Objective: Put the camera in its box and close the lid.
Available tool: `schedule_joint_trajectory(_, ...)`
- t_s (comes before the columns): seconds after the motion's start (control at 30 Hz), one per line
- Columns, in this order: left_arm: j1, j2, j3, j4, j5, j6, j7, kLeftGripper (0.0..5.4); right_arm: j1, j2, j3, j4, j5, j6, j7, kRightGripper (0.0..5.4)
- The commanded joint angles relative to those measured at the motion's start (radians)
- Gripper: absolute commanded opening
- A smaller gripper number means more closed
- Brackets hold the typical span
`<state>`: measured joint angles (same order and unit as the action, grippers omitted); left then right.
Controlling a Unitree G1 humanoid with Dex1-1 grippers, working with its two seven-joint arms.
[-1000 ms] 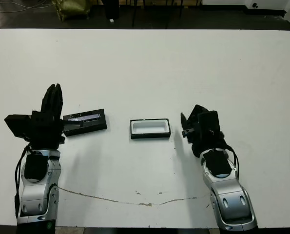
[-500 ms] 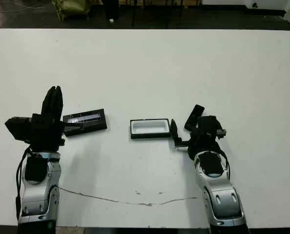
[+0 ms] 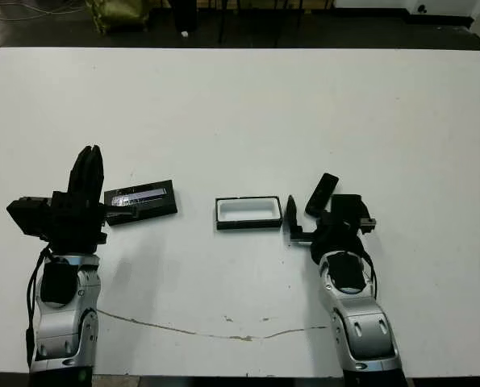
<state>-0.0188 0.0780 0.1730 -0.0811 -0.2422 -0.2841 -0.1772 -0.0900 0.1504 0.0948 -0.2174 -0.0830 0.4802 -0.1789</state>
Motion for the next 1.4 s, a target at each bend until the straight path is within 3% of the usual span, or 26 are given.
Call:
schedule_joint_trajectory(0.03, 0.014, 0.0, 0.0, 0.008, 0.006, 0.01, 0.006, 0.0, -0.026, 0.074, -0.037, 0.019, 0.051, 0.109, -0.027, 5.37)
schedule_joint_trajectory(0.3, 0.017, 0.003, -0.004, -0.03, 0.007, 0.043, 0.019, 0.0, -0.055, 0.099, -0.063, -0.021, 0.137, 0.217, -0.082, 5.37)
schedule_joint_trajectory(0.4, 0.02, 0.002, -0.007, -0.052, 0.005, 0.069, 0.024, 0.0, -0.048, 0.099, -0.052, -0.027, 0.149, 0.195, -0.109, 5.01)
schedule_joint_trajectory(1.07, 0.015, 0.005, -0.014, -0.048, 0.008, 0.063, 0.014, 0.0, 0.011, 0.029, 0.019, -0.017, 0.143, 0.039, -0.112, 0.51)
schedule_joint_trajectory(1.4, 0.024, 0.001, -0.016, -0.058, 0.019, 0.077, 0.028, 0.0, 0.024, 0.019, 0.015, -0.042, 0.108, 0.006, -0.124, 0.35)
